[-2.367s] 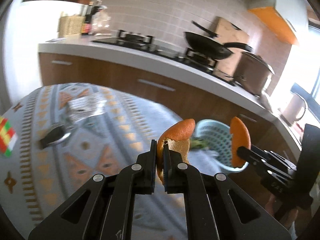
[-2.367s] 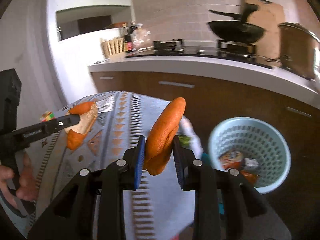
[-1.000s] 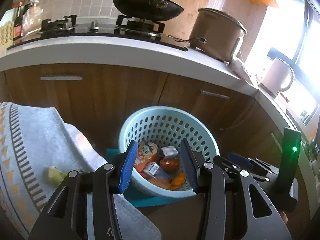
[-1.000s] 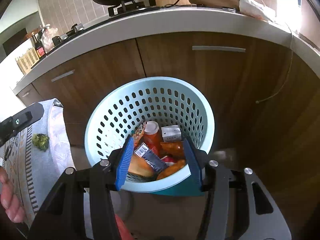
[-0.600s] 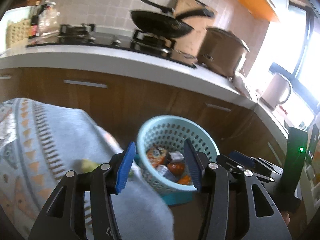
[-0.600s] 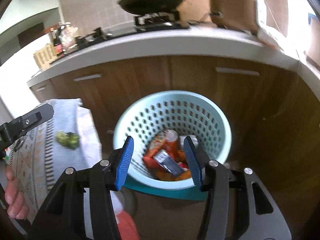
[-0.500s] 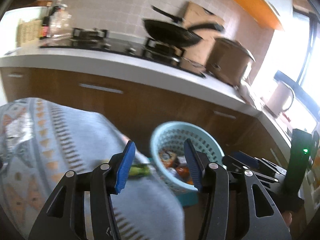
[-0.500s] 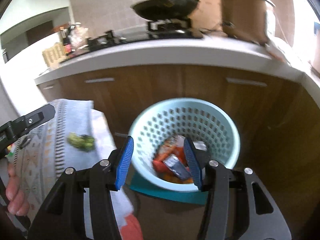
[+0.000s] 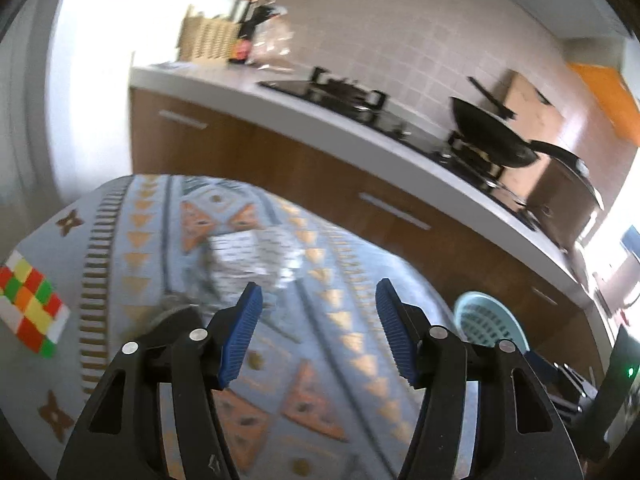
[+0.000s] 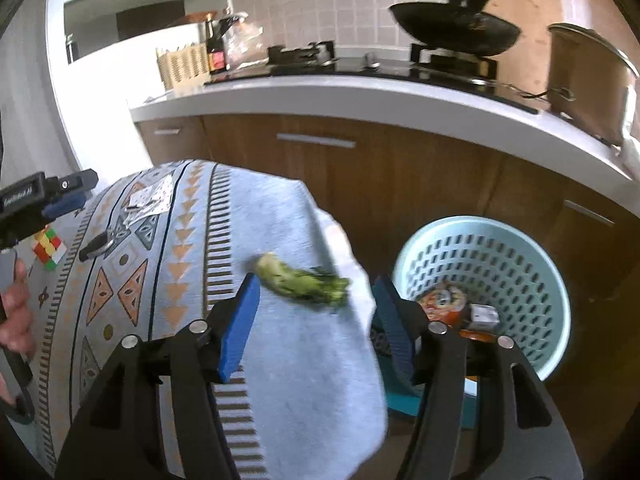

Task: Collect trash
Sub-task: 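Grasp white dotted paper bag with left gripper while right gripper grasps green bok choy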

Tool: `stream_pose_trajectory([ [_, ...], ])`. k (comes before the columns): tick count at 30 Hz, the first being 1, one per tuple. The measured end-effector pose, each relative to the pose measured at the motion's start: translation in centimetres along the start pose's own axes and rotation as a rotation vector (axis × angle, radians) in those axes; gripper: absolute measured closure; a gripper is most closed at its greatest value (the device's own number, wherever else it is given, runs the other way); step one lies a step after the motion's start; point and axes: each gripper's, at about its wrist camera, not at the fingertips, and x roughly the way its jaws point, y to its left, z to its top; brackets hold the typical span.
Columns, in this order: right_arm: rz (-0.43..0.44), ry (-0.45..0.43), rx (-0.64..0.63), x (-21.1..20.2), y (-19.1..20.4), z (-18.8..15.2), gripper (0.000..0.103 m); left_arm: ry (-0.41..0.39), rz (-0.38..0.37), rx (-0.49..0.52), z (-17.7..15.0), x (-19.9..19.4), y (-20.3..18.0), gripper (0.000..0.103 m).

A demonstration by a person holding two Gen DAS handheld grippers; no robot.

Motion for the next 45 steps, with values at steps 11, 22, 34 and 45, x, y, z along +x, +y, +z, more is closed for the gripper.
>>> stream_pose_trajectory([
  [11, 0.0, 0.056, -0.024, 3.4, 0.8, -0.1, 0.042, 0.118, 0.115, -0.051, 3.3, 6.7, 5.2, 0.032],
  [22, 0.016, 0.057, 0.007, 4.3, -0.3, 0.5, 0.035, 0.245, 0.262, 0.043, 3.3, 13.0, 3.7, 0.03],
  [34, 0.046, 0.067, -0.03, 5.1, -0.3, 0.2, 0.035, 0.207, 0.331, 0.142, 2.2, 14.2, 1.7, 0.034],
  [45, 0.047, 0.086, -0.264, 6.9, 1.8, 0.0, 0.035, 0.152, 0.363, 0.29, 1.4, 13.0, -1.3, 0.086],
])
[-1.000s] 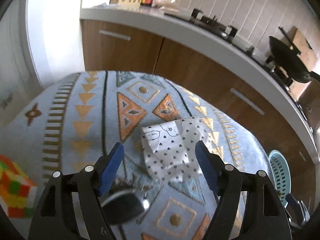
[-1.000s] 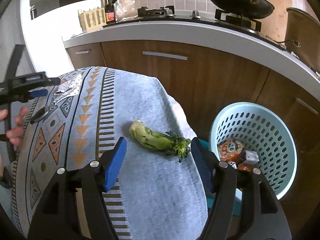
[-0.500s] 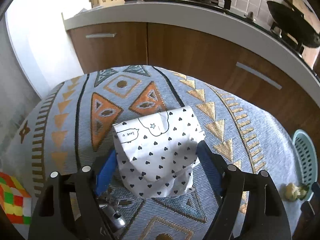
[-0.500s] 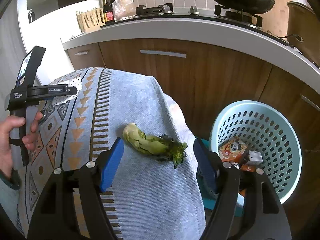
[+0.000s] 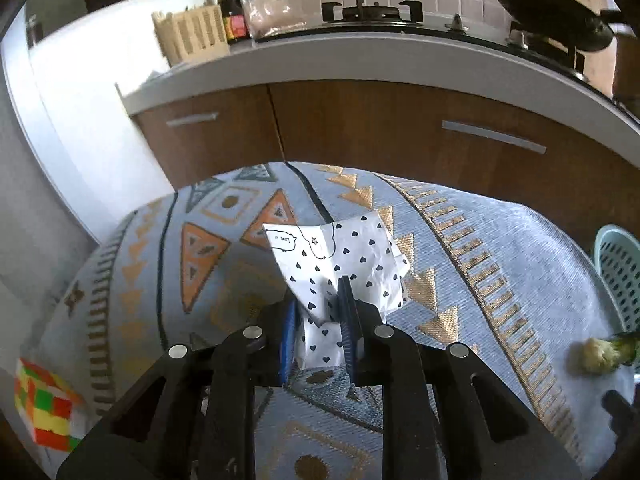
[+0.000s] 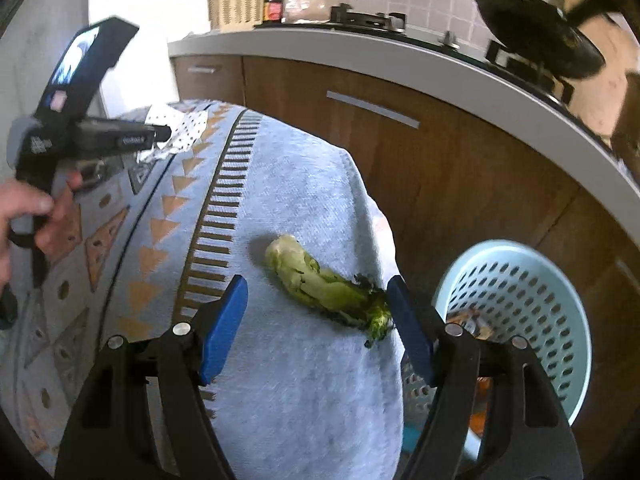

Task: Collect trash
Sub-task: 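Grasp white dotted paper bag with left gripper while right gripper grasps green bok choy, then carry paper bag and bok choy over the basket and open both grippers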

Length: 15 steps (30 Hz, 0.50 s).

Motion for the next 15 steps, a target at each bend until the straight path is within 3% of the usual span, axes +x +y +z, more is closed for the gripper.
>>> stream_pose_trajectory([
  [3, -0.008, 0.034, -0.038, 1.3, -0.3, 0.0, 0.035, -0.006, -0.07, -0.051, -0.1, 0.1, 1.2, 0.088],
  [6, -0.002, 0.037, -0.052, 1.9, -0.5, 0.0, 0.037, -0.021, -0.191, -0.138, -0.2, -0.2, 2.7, 0.093],
  [7, 0.003, 0.036, -0.048, 1.9, -0.6, 0.0, 0.04, -0.026, -0.206, -0.154, -0.2, -0.4, 2.9, 0.093],
  [10, -0.008, 0.044, -0.04, 1.8, -0.8, 0.2, 0.067, -0.058, -0.256, -0.173, 0.1, -1.7, 3.1, 0.096],
  [13, 0.081, 0.018, -0.005, 0.8, -1.0, 0.4, 0.074, -0.091, -0.284, -0.168, 0.1, -3.2, 3.0, 0.099],
  [15, 0.095, 0.002, 0.004, -0.1, -0.5, 0.3, 0.08, -0.106, -0.313, -0.175, 0.0, -4.3, 3.1, 0.1],
])
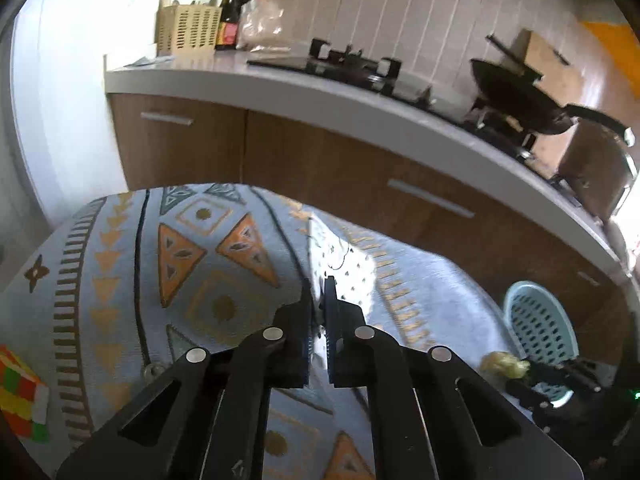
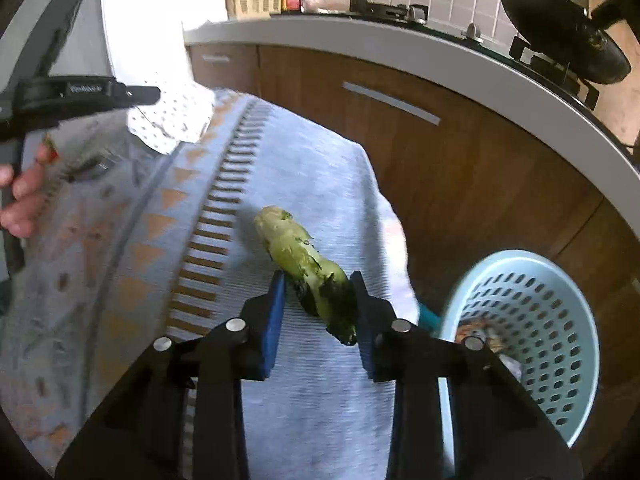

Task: Collect trash
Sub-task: 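Carry paper bag and bok choy over the basket and open both grippers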

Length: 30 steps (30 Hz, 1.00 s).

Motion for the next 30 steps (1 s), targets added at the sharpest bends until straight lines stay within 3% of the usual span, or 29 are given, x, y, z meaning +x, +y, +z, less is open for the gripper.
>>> stream_pose_trajectory([
  [13, 0.006, -0.136, 0.114, -6.9, -1.0, -0.5, 0.085, -0.1, -0.136, 0.024, 0.1, -7.0, -3.9, 0.1],
  [21, -0.1, -0.205, 0.235, -11.3, -5.5, -2.2, 0.085, -0.113, -0.261, 0.092, -0.5, -8.8, -10.3, 0.1],
  [30, -0.251, -0.226, 0.328, -14.9, -11.2, -5.6, 0.085, -0.062, -0.367, 0.185, -2.0, -6.7, -19.1, 0.1],
])
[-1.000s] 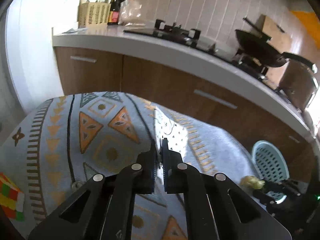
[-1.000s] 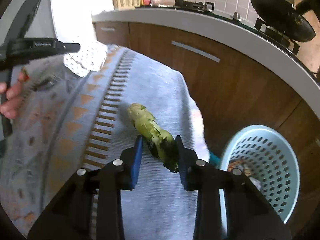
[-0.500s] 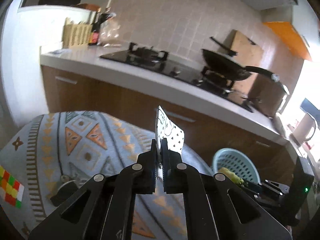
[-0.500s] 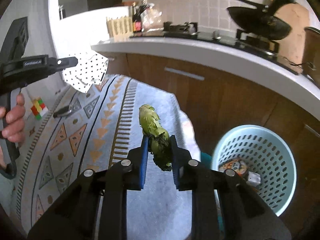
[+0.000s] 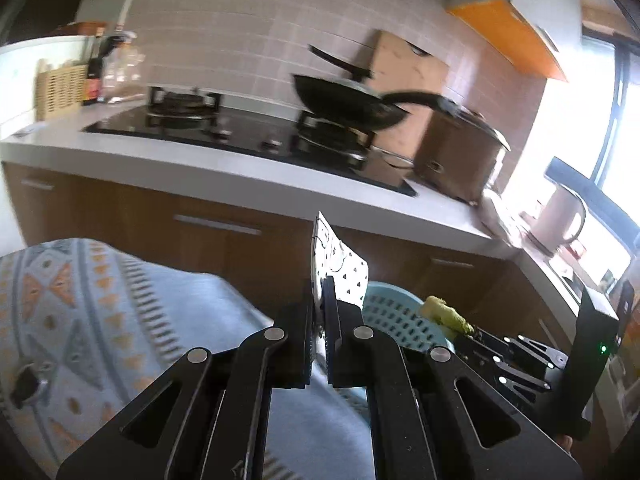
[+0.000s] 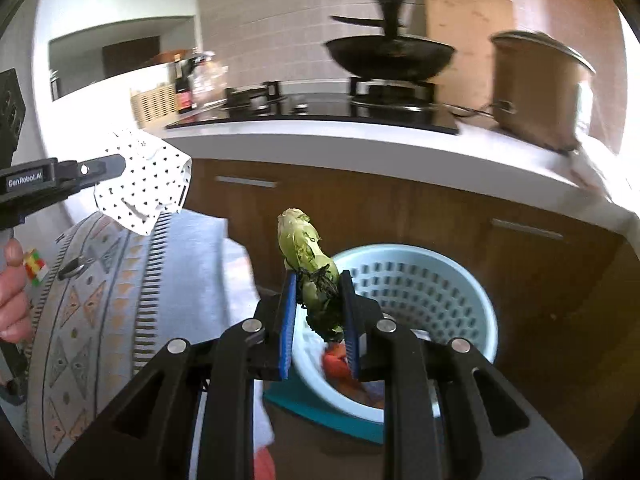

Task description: Collect trash

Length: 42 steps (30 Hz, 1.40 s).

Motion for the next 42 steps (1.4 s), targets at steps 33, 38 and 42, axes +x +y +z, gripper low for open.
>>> stream_pose_trajectory([
  [33, -0.08, 0.054, 0.132, 0.3, -3.4, -1.8, 0.049, 0.065, 0.062, 0.082, -5.1, 4.0, -3.8, 0.019],
  [38, -0.053, -0.008, 0.137, -0.9, -0.4, -1.7, 0.035, -0.046, 0.223, 0.121, -6.8, -1.5, -2.3, 0.012],
  [42, -0.086, -0.037, 0.109, -1.1, 2.0, -1.5, 0.019, -0.068, 0.305, 0.145, -8.4, -3.5, -0.7, 0.011],
])
